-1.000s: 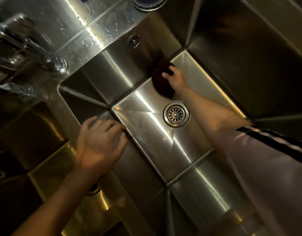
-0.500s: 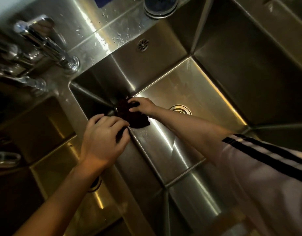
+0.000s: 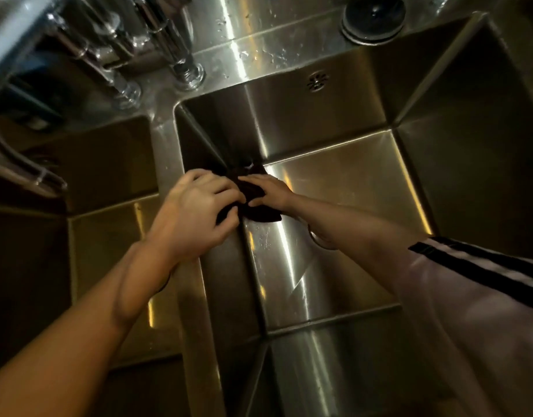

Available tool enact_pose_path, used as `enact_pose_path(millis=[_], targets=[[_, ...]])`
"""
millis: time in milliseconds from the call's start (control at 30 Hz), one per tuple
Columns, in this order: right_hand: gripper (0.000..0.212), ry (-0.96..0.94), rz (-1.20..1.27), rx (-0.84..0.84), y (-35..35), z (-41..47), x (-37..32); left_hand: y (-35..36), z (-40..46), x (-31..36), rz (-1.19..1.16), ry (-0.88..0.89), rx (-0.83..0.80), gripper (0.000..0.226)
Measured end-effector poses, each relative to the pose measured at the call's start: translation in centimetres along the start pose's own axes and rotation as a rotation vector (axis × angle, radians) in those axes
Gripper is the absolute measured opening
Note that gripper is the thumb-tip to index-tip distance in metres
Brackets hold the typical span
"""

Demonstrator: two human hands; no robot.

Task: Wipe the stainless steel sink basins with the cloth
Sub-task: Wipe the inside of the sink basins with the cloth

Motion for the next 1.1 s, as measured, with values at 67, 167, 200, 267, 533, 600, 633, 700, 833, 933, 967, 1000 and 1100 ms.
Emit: enact_pose_path(millis=[67, 167, 200, 267, 533, 600, 633, 700, 833, 933, 967, 1000, 1100], targets=[[0.078, -0.023, -0.006, -0.057, 0.6, -1.3, 0.4, -0.2, 0.0, 0.0, 0.001, -0.014, 0.024, 0.043], [0.074, -0.081, -0.015, -0.18, 2.1, -5.3, 1.1, -0.2, -0.2, 0.0, 0.045, -0.037, 0.026, 0.044], [0.073, -0.101, -0.027, -0.226, 2.7, -6.9, 1.1, -0.2, -0.3, 0.1, 0.068, -0.041, 0.027, 0.044], [0.072, -0.14, -0.053, -0.315, 3.6, -10.0, 0.7, -0.5, -0.4, 0.5, 0.118, -0.048, 0.052, 0.04], [0.072, -0.216, -0.138, -0.62, 8.2, -17.4, 1.4, -0.9, -4.2, 7.0, 0.175, -0.06, -0.005, 0.039], [0.074, -0.194, -0.172, -0.687, 9.5, -18.5, 1.6, -0.2, -6.5, 9.6, 0.124, -0.108, -0.034, 0.038], [0.075, -0.186, -0.193, -0.701, 9.8, -18.8, 1.4, 0.1, -7.8, 10.6, 0.09, -0.151, -0.037, 0.037], [0.074, -0.203, -0.224, -0.72, 10.1, -18.8, 1.2, 0.8, -10.2, 12.4, 0.018, -0.253, -0.028, 0.034], [0.069, -0.288, -0.331, -0.744, 10.7, -18.4, 2.4, 1.6, -13.4, 16.0, -0.077, -0.418, 0.046, 0.032], [0.067, -0.283, -0.417, -0.776, 8.6, -19.8, 0.7, 1.9, -14.8, 18.4, -0.12, -0.512, 0.116, 0.031], [0.068, -0.282, -0.427, -0.793, 8.0, -20.1, 1.0, 1.9, -15.0, 19.1, -0.132, -0.541, 0.134, 0.032], [0.07, -0.279, -0.43, -0.797, 7.3, -20.4, 1.5, 1.9, -15.1, 19.7, -0.147, -0.565, 0.153, 0.032], [0.074, -0.213, -0.421, -0.736, 4.3, -22.4, 3.7, 1.7, -14.6, 21.1, -0.183, -0.568, 0.187, 0.031]])
Point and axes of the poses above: each hand's wrist, its own z-axis towards the middle knuckle, its own y-axis out of the palm, x = y × z, the point moved 2 cm from there along z, towards the middle knuckle, and after that the axes turned 6 degrees about z, right-handed, at the moved point
